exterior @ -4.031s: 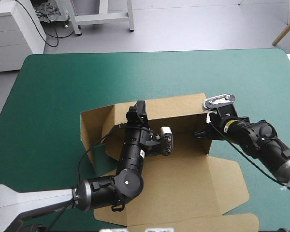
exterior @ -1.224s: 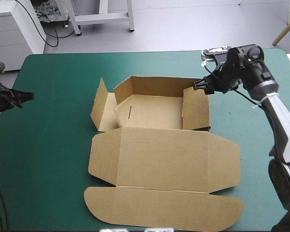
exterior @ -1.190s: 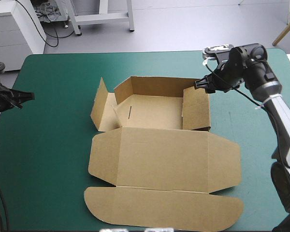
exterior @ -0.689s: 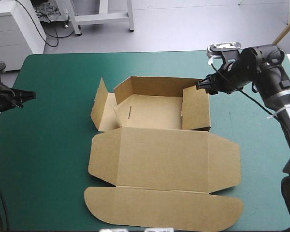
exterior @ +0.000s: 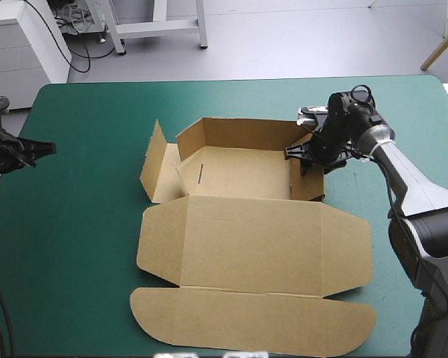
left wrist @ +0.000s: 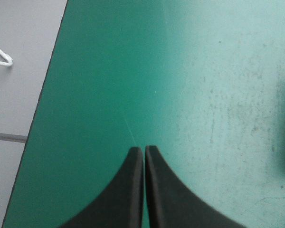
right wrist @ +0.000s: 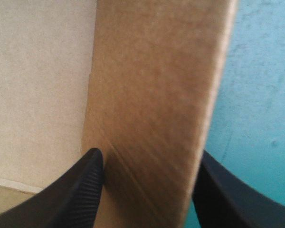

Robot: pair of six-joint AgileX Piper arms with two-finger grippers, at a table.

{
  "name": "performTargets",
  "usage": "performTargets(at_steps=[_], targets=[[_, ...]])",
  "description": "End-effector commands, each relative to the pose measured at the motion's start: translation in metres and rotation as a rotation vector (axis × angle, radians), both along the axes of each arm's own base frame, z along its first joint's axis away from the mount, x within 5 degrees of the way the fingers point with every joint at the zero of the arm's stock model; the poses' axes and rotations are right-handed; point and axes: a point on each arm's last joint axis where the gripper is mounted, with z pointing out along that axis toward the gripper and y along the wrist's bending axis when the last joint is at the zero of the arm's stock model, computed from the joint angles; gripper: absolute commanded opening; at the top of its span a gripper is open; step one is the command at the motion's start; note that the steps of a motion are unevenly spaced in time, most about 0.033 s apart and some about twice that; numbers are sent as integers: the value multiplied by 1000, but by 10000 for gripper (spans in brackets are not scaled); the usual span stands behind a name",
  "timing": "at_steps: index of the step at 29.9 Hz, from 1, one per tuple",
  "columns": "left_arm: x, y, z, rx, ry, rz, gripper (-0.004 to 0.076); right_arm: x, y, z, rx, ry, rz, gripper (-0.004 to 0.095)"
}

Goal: Fold the box

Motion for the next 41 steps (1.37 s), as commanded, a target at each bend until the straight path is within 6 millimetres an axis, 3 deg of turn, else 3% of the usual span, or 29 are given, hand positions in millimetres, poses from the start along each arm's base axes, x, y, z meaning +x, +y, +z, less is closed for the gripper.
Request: performTargets(at_steps=[1,5,7,11,18,21,24,29,32,41], targets=[[-8,-3,23,8,-106,5,-3,-2,1,23,40,-78,-6,509],[-8,-4,23,7,-94,4,-3,1,1,17,39,-67,-7,478],[-9,-4,22,4,-83,3,-3,2,2,14,36,-59,-6,383],[-9,-4,22,2,-77,3,-3,1,1,14,27,-57,24,-4],[-10,-4,21,-2,-76,3,9,0,1,15,18,-55,33,-19],[-10,-4,21,-2,-76,3,82,0,1,19,17,-66,43,-19],[-9,-4,21,-3,-74,3,207,-1,0,28,18,-94,54,-20],[-4,-3,14,-18,-38,2,531,-5,-5,53,32,-167,50,-20],[1,-5,7,-71,-14,-6,669,-9,-15,66,61,-197,43,-20],[26,-20,-10,-351,-16,-33,680,-32,-57,121,277,-341,8,-20]])
